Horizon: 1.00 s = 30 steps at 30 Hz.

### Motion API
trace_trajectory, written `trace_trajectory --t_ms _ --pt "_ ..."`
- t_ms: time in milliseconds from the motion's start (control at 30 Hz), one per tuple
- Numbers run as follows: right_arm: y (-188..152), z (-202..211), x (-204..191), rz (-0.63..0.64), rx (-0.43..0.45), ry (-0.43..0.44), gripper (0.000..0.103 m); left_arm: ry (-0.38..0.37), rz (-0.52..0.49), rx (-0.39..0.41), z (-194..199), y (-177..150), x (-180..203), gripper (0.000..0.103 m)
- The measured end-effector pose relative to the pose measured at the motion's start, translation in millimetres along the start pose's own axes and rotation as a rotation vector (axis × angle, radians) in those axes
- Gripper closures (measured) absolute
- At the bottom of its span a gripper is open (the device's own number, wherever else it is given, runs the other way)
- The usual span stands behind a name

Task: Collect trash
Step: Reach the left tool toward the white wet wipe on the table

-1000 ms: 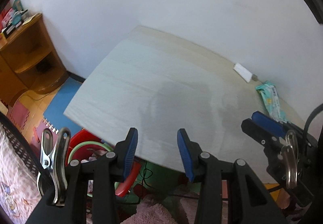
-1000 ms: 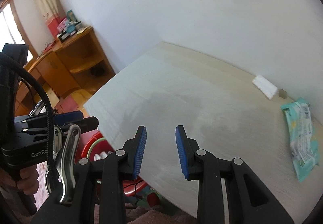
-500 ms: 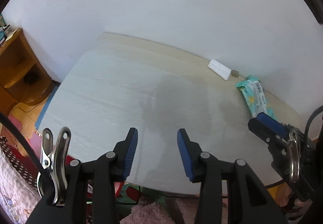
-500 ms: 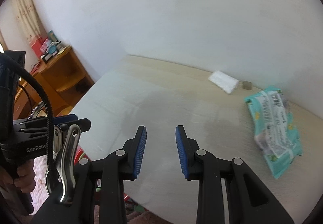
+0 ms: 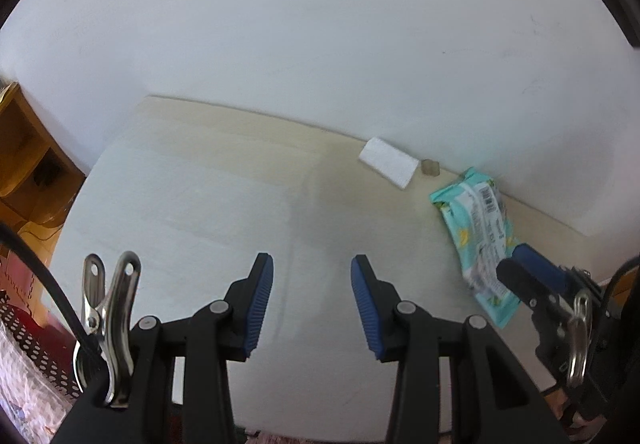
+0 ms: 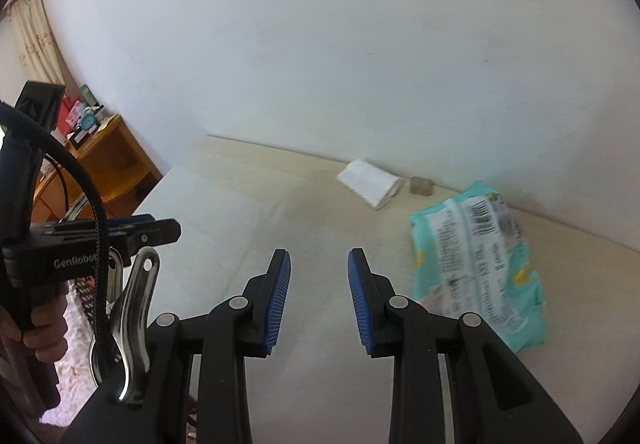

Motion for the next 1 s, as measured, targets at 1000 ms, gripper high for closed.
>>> trace_trajectory --t_ms 1000 --pt "12.6 -16.2 112.2 -0.095 0.012 0.02 0.072 -0.011 0.113 -0.067 -150.5 51.2 95.0 0.045"
Point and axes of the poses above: each gripper's, at about its wrist camera, not at the fingertips, and z roughly against the way its jaws point, x to its right, y to its top, the point moved 8 cm from there along -z, roughly the way its jaws point, and after that the axes turned 9 degrees about x, right-handed, at the moved point
